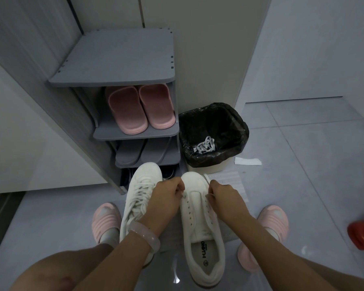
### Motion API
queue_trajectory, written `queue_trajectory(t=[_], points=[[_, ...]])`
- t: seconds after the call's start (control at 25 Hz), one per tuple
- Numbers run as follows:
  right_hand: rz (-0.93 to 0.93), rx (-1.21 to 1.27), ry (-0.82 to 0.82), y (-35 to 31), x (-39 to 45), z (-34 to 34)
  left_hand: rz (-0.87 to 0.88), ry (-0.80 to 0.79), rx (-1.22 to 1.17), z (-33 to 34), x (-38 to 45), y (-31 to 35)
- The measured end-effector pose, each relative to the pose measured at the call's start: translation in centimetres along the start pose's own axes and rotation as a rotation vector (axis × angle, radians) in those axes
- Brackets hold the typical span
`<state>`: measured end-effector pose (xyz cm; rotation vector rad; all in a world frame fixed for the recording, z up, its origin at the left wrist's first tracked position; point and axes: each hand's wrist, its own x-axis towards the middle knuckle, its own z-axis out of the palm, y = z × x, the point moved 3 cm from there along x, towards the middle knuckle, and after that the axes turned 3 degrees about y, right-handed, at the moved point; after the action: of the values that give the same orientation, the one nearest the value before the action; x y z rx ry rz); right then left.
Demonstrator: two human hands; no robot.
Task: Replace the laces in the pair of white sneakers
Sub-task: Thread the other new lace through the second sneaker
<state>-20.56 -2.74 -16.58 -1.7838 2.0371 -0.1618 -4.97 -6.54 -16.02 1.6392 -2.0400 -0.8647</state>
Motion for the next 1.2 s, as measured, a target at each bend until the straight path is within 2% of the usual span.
queue_trajectory(t=[0.56,0.76,0.88,1.08,1.2], points=[[-0.009,0.041,-0.003,0.2,0.0,0.3,0.048,0.072,0.007,1.0,-0.5,0.1],[-0.007,0.052,-0.011,0.2,0.1,0.4,0.063,0.047,0.014,1.6,-1.1,0.4],[-0.006,0.063,-0.012,0.1,-0.1,0.3,-0.023,0.076,-0.085,1.6,-1.2,0.1],[0.008,0.044,0.020,0.0,-0.1,0.0,-0.351,0.116,-0.247,1.2,-1.5,-1.1],[0.021,-0.012,0.049,-0.3,-0.2,-0.2,-0.283,0.084,-0.140,1.2,-1.5,-0.3]])
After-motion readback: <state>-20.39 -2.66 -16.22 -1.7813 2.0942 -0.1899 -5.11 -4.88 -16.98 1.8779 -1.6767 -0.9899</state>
